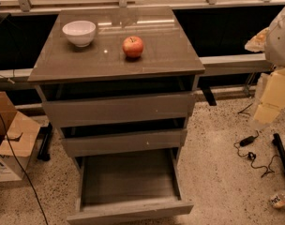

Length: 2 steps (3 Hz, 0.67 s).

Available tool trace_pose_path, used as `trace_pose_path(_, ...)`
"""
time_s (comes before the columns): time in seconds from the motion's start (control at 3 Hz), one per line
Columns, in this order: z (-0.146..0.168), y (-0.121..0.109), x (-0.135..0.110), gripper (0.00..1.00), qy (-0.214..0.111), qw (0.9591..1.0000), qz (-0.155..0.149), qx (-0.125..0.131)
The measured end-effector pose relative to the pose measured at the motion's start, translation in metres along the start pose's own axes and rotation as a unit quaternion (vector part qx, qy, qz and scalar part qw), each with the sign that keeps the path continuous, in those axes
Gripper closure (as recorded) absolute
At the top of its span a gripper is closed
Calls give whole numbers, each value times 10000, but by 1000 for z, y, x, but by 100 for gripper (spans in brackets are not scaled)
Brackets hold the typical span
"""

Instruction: Place apple into bottom drawer

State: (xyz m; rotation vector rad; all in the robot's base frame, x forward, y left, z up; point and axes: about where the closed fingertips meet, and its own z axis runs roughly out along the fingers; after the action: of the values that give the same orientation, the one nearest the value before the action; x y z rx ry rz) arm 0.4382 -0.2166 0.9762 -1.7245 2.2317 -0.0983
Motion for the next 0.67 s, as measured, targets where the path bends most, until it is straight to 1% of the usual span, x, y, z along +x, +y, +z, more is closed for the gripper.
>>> trace_pose_path(0.33,0,-2,-4,0,-57,10000,-5,52)
trace_pose_path(0.67,13,-13,-36,0,-365,9990,-206,134)
